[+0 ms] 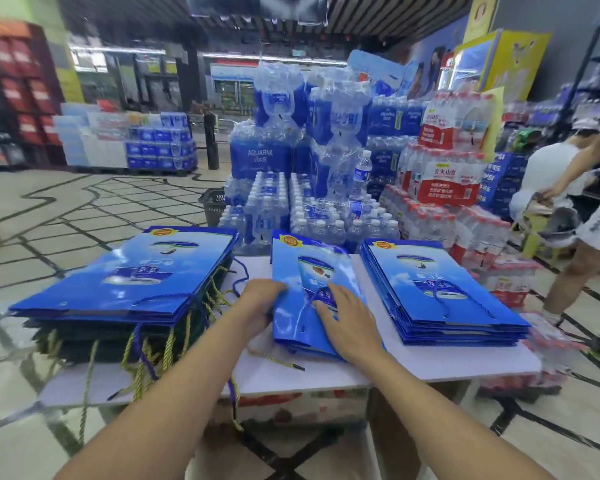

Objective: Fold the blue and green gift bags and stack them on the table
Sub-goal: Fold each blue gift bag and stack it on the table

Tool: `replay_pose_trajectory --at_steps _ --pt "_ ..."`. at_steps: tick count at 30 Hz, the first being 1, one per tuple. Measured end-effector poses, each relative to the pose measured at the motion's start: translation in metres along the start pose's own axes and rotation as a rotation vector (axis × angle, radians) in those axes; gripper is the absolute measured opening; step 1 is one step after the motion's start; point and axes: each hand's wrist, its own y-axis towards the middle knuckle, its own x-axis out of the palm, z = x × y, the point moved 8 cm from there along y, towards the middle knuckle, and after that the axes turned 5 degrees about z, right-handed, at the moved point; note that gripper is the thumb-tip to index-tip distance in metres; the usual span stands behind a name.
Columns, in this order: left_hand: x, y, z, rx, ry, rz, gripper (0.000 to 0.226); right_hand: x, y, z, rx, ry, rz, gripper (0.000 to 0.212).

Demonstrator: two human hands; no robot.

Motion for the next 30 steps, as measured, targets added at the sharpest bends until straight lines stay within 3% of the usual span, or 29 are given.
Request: replay_pose_trajectory --at_steps 5,8,13,16,20,22,26,30 --pt "0.016 -0.027 0.063 0.249 0.254 -0.061 0.028 -0.014 0.014 -0.02 -0.021 0.083 -0.07 0.064" --pt "0.021 -0.042 0.12 0.431 0.442 -0.057 0.024 -0.053 0.043 -0.047 -0.123 0.11 -0.015 0.07" --pt "0.027 -0.078 0.207 0.77 0.87 0.015 0.029 -0.169 0.09 -0.102 -0.427 -0.229 0.44 0.082" --pt "0.025 -0.105 0.248 0.917 1.019 0.14 0.04 -0.225 0.104 -0.127 -0.484 -0.453 0.533 0.089" --pt "0.029 -0.12 0.284 1.049 1.218 0.264 0.047 -0.293 0.102 -0.136 -0.513 -0.561 0.734 0.085" --pt "0.034 -0.13 0.296 1.157 1.341 0.342 0.045 -0.311 0.106 -0.132 -0.482 -0.592 0.679 0.075" --pt "0.044 -0.144 0.31 1.435 1.411 0.544 0.043 -0.319 0.107 -0.113 -0.38 -0.537 0.522 0.028" --pt "0.046 -0.159 0.305 1.741 1.174 0.82 0.056 -0.32 0.095 -0.083 -0.212 -0.377 0.525 0.028"
